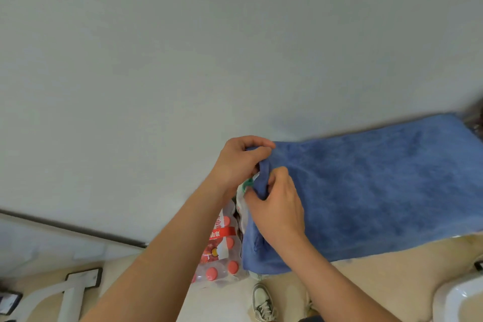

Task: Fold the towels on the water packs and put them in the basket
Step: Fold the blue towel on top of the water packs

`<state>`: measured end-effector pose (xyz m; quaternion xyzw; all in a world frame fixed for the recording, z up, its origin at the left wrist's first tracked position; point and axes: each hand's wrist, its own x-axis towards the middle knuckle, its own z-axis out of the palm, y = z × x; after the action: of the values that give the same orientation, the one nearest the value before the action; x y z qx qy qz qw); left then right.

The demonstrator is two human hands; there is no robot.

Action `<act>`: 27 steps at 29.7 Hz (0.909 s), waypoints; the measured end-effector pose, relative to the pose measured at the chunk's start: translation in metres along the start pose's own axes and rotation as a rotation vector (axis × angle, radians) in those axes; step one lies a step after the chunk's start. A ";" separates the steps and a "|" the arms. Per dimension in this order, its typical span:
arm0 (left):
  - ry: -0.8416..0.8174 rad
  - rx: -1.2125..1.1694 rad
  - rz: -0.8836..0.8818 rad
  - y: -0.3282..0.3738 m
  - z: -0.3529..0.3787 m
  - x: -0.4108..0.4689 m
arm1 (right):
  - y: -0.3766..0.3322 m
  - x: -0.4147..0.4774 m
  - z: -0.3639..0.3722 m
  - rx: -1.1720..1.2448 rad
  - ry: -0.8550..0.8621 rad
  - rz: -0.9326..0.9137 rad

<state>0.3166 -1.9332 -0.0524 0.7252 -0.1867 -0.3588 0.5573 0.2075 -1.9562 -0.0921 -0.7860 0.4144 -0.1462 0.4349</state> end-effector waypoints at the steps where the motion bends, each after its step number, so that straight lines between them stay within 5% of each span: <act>1: -0.021 0.046 0.021 0.003 0.000 -0.001 | 0.001 0.004 -0.004 -0.010 0.010 0.008; 7: -0.250 0.538 0.224 0.017 -0.004 -0.004 | 0.001 0.010 -0.021 -0.022 0.090 0.026; 11: -0.199 0.842 0.383 0.025 0.005 -0.002 | -0.002 0.027 -0.039 -0.089 0.129 -0.071; 15: -0.165 0.978 0.467 0.035 0.008 0.003 | 0.003 0.034 -0.055 -0.288 0.068 -0.154; 21: 0.018 1.115 0.543 0.047 0.024 0.012 | 0.014 0.019 -0.083 -0.213 0.006 -0.155; 27: 0.100 1.087 0.563 0.042 0.036 0.024 | 0.077 -0.001 -0.119 -0.268 -0.160 -0.011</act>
<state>0.3121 -1.9861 -0.0249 0.8444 -0.5009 -0.0171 0.1891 0.0957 -2.0437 -0.0849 -0.8483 0.3899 -0.0288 0.3572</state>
